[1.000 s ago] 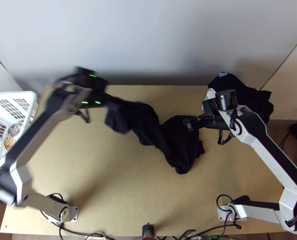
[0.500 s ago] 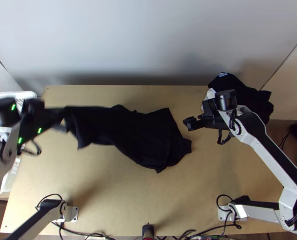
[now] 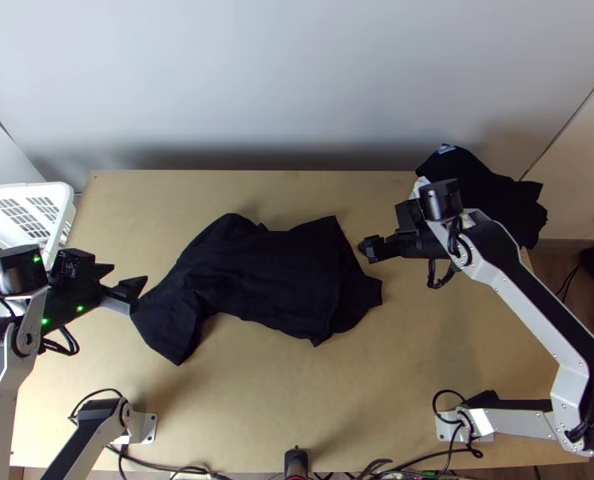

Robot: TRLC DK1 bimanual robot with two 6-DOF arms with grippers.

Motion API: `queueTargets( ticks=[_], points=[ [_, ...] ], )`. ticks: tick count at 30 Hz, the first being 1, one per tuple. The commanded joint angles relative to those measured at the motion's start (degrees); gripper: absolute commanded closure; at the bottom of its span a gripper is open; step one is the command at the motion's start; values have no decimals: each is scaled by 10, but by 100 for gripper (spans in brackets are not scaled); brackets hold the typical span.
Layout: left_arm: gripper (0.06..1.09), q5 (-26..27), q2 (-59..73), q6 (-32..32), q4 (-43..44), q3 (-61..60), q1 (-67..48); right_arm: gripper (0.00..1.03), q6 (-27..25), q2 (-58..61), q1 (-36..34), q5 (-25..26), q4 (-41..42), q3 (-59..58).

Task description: Fold the t-shirt

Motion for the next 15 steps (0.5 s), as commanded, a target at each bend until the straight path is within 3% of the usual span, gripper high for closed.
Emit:
queueTargets(
  ticks=[1, 5, 15],
  points=[
    [10, 1, 20, -2, -8, 14, 6, 4, 40, 42, 7, -17, -29, 4],
    [10, 1, 40, -8, -7, 19, 0, 5, 64, 97, 33, -80, -86, -3],
    [10, -1, 56, -23, 13, 14, -20, 5, 50, 113, 149, -139, -156, -48]
  ],
)
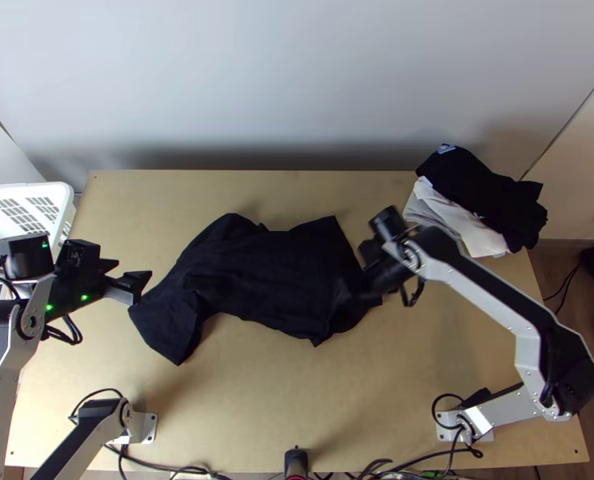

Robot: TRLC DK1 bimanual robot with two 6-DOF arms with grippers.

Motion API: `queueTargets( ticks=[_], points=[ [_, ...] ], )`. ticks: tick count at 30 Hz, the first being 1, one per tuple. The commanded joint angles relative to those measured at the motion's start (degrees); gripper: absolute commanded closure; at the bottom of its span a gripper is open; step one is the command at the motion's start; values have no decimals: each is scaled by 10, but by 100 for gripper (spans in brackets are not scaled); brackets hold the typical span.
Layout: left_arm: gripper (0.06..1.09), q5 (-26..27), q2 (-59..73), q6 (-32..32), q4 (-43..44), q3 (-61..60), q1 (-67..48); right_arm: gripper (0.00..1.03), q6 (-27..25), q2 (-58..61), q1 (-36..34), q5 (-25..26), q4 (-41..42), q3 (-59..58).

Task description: Fold the t-shirt

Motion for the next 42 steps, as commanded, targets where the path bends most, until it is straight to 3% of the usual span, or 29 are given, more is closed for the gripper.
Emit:
queueTargets(
  ticks=[1, 9, 25, 26, 27, 28, 29, 30, 35, 39, 42],
  points=[
    [10, -2, 11, -8, 12, -11, -11, 5, 0, 6, 78, -46, -37, -27],
    [10, -8, 9, -17, 12, -16, -21, 5, -1, 38, 157, -47, -11, -29],
    [10, -25, -7, -12, -1, -17, -19, 7, -27, 107, 140, -39, 78, 16],
    [10, -26, -7, -11, -1, -18, -18, 15, -27, 110, 140, -37, 85, 16],
    [10, -26, -7, -11, -1, -19, -19, 28, -26, 111, 140, -36, 92, 15],
    [10, -26, -7, -11, -1, -20, -19, 53, -25, 111, 140, -35, 101, 14],
    [10, -26, -7, -11, -1, -21, -19, 85, -24, 109, 138, -32, 120, 12],
    [10, -26, -7, -11, -1, -24, -19, 100, -21, 107, 135, -24, 133, 11],
    [10, -27, -4, 10, -30, -46, -21, 100, -20, 95, 118, -19, 131, 3],
    [10, -32, 6, 92, -145, -83, -58, 100, -21, 78, 98, -19, 131, -4],
    [10, -60, -13, 118, -192, -110, -76, 100, -21, 70, 88, -19, 131, -6]
  ],
)
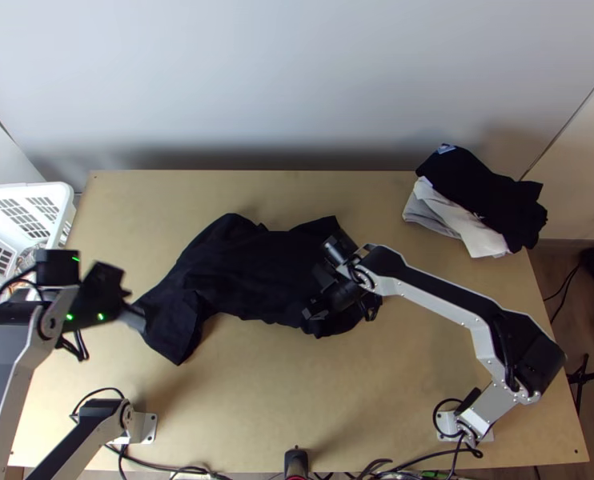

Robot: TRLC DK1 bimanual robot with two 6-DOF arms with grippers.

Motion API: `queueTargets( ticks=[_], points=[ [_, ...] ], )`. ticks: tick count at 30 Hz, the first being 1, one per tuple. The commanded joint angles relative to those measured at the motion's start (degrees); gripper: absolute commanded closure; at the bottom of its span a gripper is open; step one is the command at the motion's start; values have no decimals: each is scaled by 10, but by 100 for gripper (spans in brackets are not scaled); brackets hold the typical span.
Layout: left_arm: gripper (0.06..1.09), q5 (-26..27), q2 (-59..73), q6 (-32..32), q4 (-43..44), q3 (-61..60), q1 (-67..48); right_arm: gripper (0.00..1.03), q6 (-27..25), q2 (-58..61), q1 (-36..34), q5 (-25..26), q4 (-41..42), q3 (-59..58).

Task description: Fold the t-shirt

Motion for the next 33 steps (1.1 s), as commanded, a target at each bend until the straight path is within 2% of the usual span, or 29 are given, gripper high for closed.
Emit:
queueTargets(
  ticks=[1, 6, 9, 11, 15, 21, 26, 27, 31, 33],
  points=[
    [10, -31, -18, 70, -113, -50, -29, 100, 1, -20, -25, 3, 6, -7],
    [10, -53, -9, 63, -207, -53, -24, 100, 2, -27, -32, 3, 6, -8],
    [10, -53, -13, 33, -210, -68, -27, 100, 2, -27, -32, 2, 6, -7],
    [10, -47, 0, 10, -187, -81, -21, 100, 3, -27, -32, 2, 7, -7],
    [10, 1, 39, -20, -148, -89, -20, 100, 4, -26, -25, 3, 9, -7],
    [10, 5, 83, -73, -46, -110, -67, 100, 6, -33, -26, 3, 8, -11],
    [10, 4, 143, -81, 11, -121, -75, 100, 3, -45, -33, 3, 8, -20],
    [10, -1, 153, -80, 15, -123, -74, 100, 3, -47, -36, 2, 8, -21],
    [10, -87, 157, -74, 15, -124, -63, 100, 2, -56, -43, 2, 9, -32],
    [10, -96, 148, -69, 8, -124, -51, 100, 1, -56, -47, 2, 9, -38]
  ],
)
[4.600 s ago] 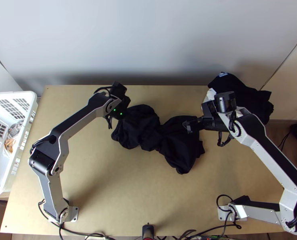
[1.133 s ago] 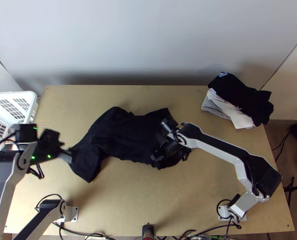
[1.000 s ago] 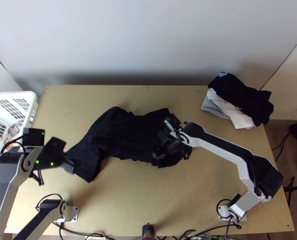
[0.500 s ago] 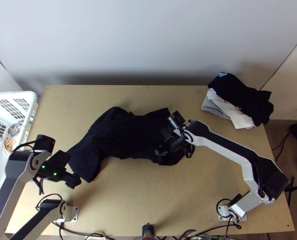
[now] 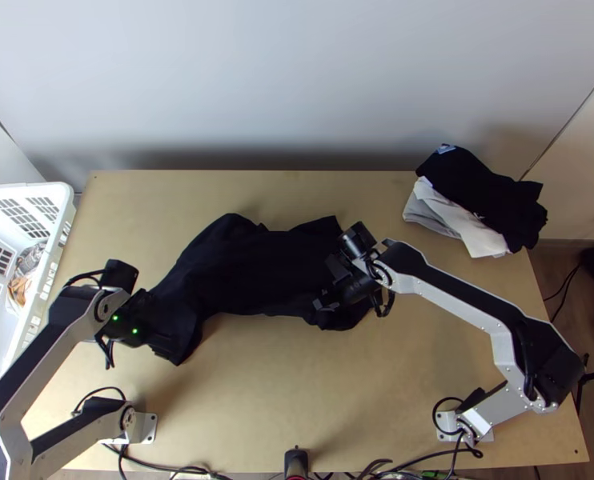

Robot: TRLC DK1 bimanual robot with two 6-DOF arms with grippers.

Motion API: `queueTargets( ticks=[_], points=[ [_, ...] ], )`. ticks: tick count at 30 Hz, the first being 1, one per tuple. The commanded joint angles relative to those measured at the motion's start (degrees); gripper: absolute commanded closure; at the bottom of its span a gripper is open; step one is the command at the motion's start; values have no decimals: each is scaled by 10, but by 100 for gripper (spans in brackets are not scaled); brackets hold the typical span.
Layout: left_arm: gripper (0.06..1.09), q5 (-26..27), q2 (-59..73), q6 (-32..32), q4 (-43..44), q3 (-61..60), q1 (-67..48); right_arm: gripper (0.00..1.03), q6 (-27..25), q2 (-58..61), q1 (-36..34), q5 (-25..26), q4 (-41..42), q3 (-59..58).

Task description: Fold the t-shirt

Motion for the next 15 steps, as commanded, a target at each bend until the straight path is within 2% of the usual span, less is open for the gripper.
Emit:
queueTargets(
  ticks=[1, 6, 13, 14, 15],
  points=[
    [10, -61, 13, 5, 8, -8, 18, 100, -3, -10, -12, 0, 2, -18],
    [10, -81, 12, 5, -12, -8, 19, 100, 1, -7, -7, 0, 8, -19],
    [11, -76, 52, -11, 39, -1, 0, 100, 5, -5, 3, 0, 11, -11],
    [11, -70, 59, -13, 48, 0, -1, 100, 6, -5, 3, 0, 11, -11],
    [16, -57, 62, -14, 59, 1, -2, 100, 6, -7, 3, 0, 11, -12]
  ],
)
